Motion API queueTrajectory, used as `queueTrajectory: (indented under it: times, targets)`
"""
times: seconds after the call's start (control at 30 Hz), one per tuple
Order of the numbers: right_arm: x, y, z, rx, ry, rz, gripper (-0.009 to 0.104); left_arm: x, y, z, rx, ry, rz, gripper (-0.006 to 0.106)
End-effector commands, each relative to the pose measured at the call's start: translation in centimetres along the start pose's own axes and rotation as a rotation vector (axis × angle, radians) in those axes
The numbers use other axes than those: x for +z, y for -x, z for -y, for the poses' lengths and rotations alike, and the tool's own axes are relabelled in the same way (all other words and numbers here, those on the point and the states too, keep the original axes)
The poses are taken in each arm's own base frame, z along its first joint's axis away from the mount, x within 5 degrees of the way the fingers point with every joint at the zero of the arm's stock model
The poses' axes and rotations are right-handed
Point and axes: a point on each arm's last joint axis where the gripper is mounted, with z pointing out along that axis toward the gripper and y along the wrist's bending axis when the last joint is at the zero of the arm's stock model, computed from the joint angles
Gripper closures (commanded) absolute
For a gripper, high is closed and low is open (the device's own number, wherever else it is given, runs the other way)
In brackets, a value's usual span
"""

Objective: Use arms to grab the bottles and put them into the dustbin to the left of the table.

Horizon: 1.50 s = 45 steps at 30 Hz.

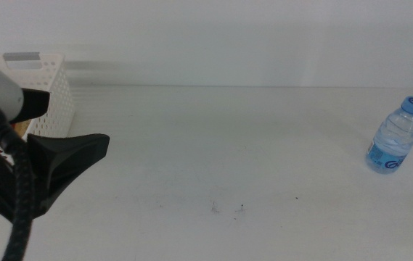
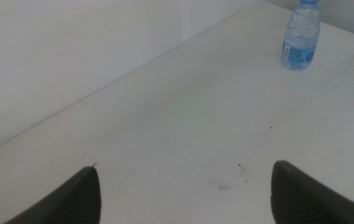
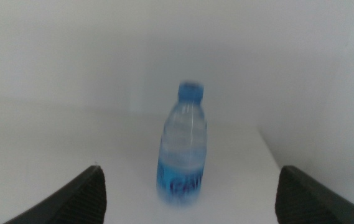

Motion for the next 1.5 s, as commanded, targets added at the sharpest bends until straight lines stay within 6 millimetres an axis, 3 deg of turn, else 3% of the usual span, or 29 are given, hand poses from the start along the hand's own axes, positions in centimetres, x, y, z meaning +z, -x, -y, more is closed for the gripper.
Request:
queueTrajectory:
  times: [0.0,0.17,0.5,1.0,1.27,1.47]
  targets:
    - [0.0,0.5,0.2,0.0,-0.02,0.064,0.002,-0.2,0.1,0.1,-0.003,0.0,0.014,0.007]
    - [-0.1,1.3,0.4,0.048,-0.039,0.15,0.002,-0.2,0.1,0.1,-0.003,0.0,0.014,0.007]
    - [3.5,1.1,0.8,0.088,-0.068,0.043,0.002,-0.2,0.2,0.0,-0.003,0.002,0.021,0.007]
    - [6.8,0.3,1.1,0.228,-0.103,0.007,0.002,-0.2,0.2,0.0,-0.003,0.002,0.021,0.007]
    - [8.4,-0.4,0.5,0.284,-0.04,0.005,0.002,-0.2,0.2,0.0,-0.003,0.002,0.021,0.007]
    - [9.4,-1.6,0.0,0.198,0.006,-0.05,0.002,-0.2,0.2,0.0,-0.003,0.002,0.02,0.007]
